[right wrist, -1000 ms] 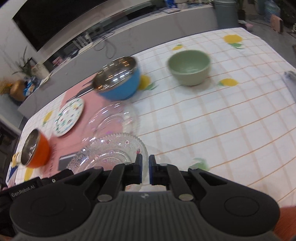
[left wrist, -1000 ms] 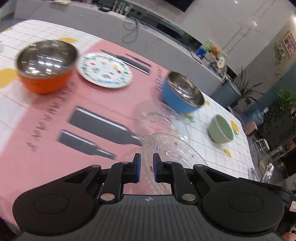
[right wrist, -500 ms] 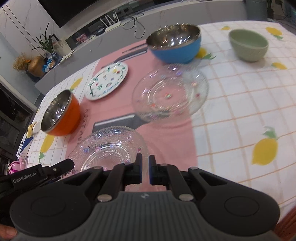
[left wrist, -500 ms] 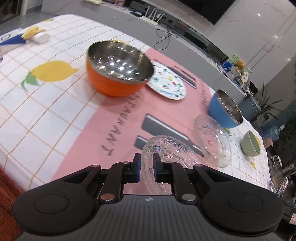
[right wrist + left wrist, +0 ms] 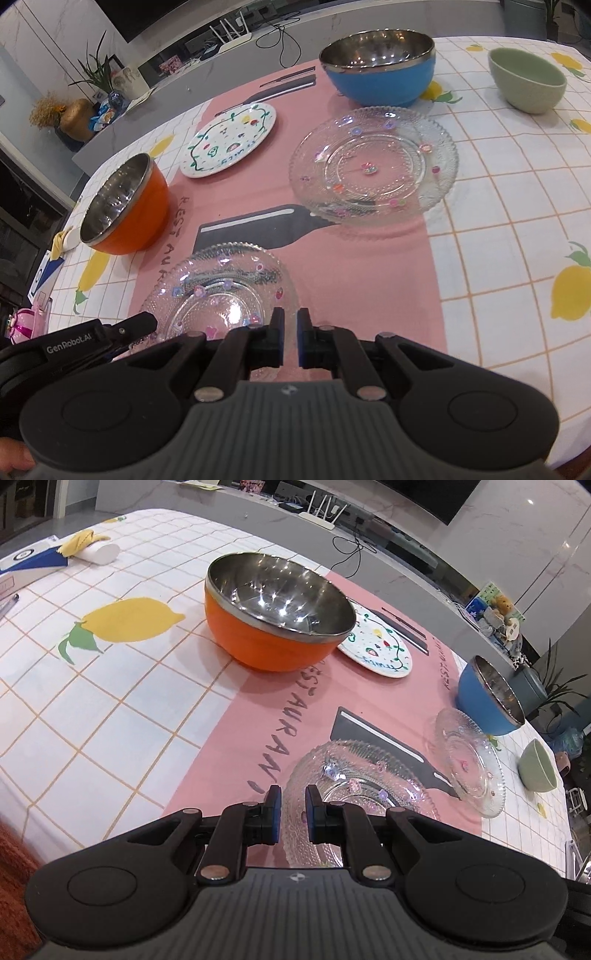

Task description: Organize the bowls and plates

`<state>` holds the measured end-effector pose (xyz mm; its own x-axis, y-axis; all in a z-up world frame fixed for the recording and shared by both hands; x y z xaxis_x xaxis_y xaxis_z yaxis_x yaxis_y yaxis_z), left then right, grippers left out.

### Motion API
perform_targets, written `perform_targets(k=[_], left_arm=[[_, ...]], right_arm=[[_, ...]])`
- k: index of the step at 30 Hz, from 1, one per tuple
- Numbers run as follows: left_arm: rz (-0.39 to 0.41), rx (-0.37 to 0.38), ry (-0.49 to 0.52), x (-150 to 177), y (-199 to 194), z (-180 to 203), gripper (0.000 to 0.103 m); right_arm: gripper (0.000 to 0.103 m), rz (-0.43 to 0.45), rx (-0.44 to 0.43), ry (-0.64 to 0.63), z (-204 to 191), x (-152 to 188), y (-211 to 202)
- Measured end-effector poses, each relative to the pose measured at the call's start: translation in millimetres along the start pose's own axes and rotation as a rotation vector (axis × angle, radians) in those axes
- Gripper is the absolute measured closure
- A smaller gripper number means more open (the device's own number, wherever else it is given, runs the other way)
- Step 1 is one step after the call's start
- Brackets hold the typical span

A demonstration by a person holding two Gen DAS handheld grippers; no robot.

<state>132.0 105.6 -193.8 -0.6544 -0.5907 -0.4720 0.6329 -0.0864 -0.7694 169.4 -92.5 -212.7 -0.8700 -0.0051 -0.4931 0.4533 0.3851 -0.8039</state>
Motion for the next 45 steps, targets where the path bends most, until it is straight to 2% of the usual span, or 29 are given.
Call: perform_targets(k=[4, 10, 12, 13, 14, 16, 17, 21, 23, 27, 29, 32, 34, 38, 40, 42, 43, 45], left_arm=[[0.006, -0.012, 0.003, -1.5, 2.6, -0.2, 0.087], [0.013, -0.051, 0.057, 2.5, 3.0, 2.8, 0.085], [0.035, -0.045, 0.063, 0.4, 0.0, 3.8, 0.084], [0.049, -0.039, 0.064, -1.1, -2.3, 4.4, 0.083], [0.067, -0.032, 0.068, -3.3, -5.4, 5.9, 0.082], [0.108, -0.012, 0.089, -7.0, -12.0, 11.7, 0.077], [0.130, -0.006, 0.111, -8.4, -15.6, 16.6, 0.072], [0.191, 0.028, 0.222, -7.0, -26.2, 43.5, 0.067], [0.207, 0.060, 0.272, -3.2, -32.0, 59.9, 0.061], [0.267, 0.039, 0.358, 0.6, -42.7, 84.6, 0.061], [0.285, 0.058, 0.381, 0.7, -47.5, 95.9, 0.061], [0.293, 0.109, 0.413, -2.1, -52.7, 115.7, 0.061], [0.279, 0.142, 0.433, -4.7, -53.1, 131.0, 0.061], [0.228, 0.211, 0.429, -8.5, -44.0, 154.3, 0.060], [0.200, 0.234, 0.413, -11.8, -36.0, 163.4, 0.056], [0.187, 0.259, 0.407, -13.6, -28.4, 170.5, 0.053], [0.174, 0.260, 0.400, -14.1, -23.4, 171.9, 0.050], [0.140, 0.246, 0.368, -15.5, -10.8, 173.1, 0.050]], right_arm=[[0.098, 0.000, -0.008, 0.001, 0.8, -0.5, 3.6], [0.092, 0.000, -0.033, -0.007, -1.1, 1.3, 2.7], [0.083, 0.017, -0.022, -0.022, -0.4, -0.3, -0.5], [0.072, 0.028, -0.016, -0.030, 0.0, -1.8, -3.5], [0.067, 0.043, -0.006, -0.040, 0.8, -3.7, -7.1], [0.064, 0.075, 0.004, -0.063, 1.5, -7.8, -16.1], [0.059, 0.091, 0.009, -0.077, 1.9, -9.9, -21.4], [0.044, 0.175, 0.058, -0.149, 4.0, -19.8, -44.0], [0.031, 0.216, 0.068, -0.176, 5.6, -25.7, -56.2], [0.023, 0.291, 0.086, -0.207, 7.8, -39.8, -77.4], [0.011, 0.362, 0.137, -0.205, 13.2, -48.1, -90.5], [0.009, 0.493, 0.234, -0.170, 28.9, -61.2, -108.3], [0.009, 0.526, 0.245, -0.157, 40.2, -70.9, -112.2], [0.009, 0.525, 0.212, -0.084, 62.2, -93.3, -110.5], [0.009, 0.533, 0.228, -0.050, 75.1, -101.8, -107.7], [0.009, 0.486, 0.215, -0.052, 84.9, -110.1, -94.7], [0.009, 0.458, 0.189, -0.057, 88.2, -112.0, -86.7], [0.009, 0.430, 0.162, -0.045, 96.6, -115.3, -74.3]])
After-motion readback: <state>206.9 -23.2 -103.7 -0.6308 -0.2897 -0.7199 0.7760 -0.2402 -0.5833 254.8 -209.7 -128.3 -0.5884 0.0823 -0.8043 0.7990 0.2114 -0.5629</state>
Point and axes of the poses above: each gripper's, at about its wrist camera, not at the fingertips, and y roughly the way its jaws point, z to its right, x to its underside, the point moved 9 cm from there along y, roughly the way its jaws point, and after that the axes turned 6 degrees about -y, right-handed, at the moved point
